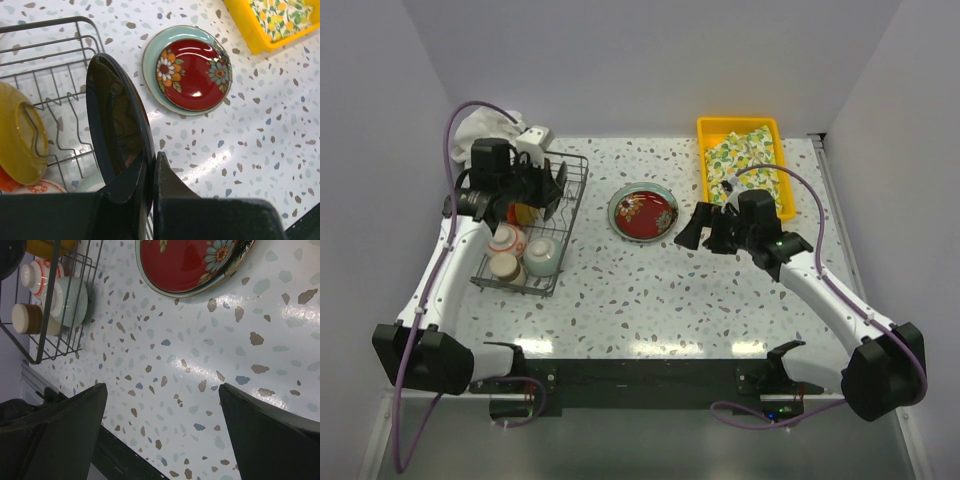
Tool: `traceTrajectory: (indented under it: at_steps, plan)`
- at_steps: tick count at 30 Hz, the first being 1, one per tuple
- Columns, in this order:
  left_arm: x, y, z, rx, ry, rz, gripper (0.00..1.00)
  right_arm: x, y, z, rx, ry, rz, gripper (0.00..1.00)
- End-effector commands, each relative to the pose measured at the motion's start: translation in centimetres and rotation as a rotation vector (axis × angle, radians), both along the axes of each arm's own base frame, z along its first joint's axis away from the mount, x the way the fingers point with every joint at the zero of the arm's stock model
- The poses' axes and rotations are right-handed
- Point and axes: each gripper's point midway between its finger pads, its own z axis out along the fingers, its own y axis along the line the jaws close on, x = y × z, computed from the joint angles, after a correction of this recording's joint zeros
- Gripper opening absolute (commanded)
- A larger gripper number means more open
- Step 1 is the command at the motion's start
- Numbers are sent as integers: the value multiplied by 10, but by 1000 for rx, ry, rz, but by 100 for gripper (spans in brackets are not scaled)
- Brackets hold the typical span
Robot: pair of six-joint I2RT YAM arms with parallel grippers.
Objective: Unload the mixed dishes from the dish rack
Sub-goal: Pick up the plate from the dish rack, then place the plate at the center of the board.
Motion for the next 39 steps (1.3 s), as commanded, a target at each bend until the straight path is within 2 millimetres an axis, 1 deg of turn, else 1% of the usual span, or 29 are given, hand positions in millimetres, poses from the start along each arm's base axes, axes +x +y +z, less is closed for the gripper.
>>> traceTrajectory:
  at_steps: [1,2,4,5,7,8,9,10,11,12,13,17,21,22,26,27,28,30,31,35,36,38,39]
  plan:
    - [-20,-31,16,23,-88,-149,0,8,14,28,99,-36,16,98]
    - [-26,-41,15,58,-106,-185,0,9,16,32,109,-36,15,98]
    - [-33,-50,9,86,-106,-224,0,9,19,34,134,-14,8,98]
    - [-38,-57,11,95,-125,-256,0,10,20,38,146,-15,5,97]
    - [-45,-65,9,108,-140,-292,0,10,24,42,178,10,-6,97]
    - [-51,-74,11,129,-169,-329,0,11,25,46,191,15,-12,97]
    - [-55,-78,7,142,-178,-350,0,11,25,47,210,37,-29,97]
    - [-62,-89,5,154,-189,-389,0,11,27,49,222,49,-32,97]
    - [-66,-93,5,170,-208,-414,0,11,29,52,244,65,-45,96]
    - [-69,-97,1,180,-212,-433,0,12,30,54,258,72,-49,96]
    - [-75,-105,-1,194,-221,-461,0,12,33,57,274,78,-45,96]
    - [-85,-124,-8,258,-286,-533,0,14,38,66,333,119,-64,94]
    - [-87,-139,-17,331,-336,-549,0,16,43,69,363,152,-67,94]
    - [-88,-146,-22,362,-341,-561,0,16,44,69,369,158,-66,93]
    - [-94,-163,-33,455,-378,-588,0,17,50,68,405,196,-61,93]
    - [-99,-170,-36,471,-389,-609,0,17,53,69,411,196,-54,93]
    - [-97,-171,-39,507,-393,-598,0,18,54,69,413,199,-50,93]
    - [-100,-180,-41,521,-413,-614,0,19,58,65,411,215,-39,92]
    - [-99,-182,-44,544,-416,-611,0,19,58,63,410,222,-37,92]
    - [-100,-193,-46,595,-452,-617,0,18,63,51,401,261,-25,87]
    - [-103,-197,-46,605,-462,-623,0,18,65,46,396,276,-21,84]
    - [-100,-197,-50,640,-470,-613,0,16,66,42,394,289,-17,79]
    - [-101,-198,-50,649,-475,-613,0,16,66,40,392,295,-16,74]
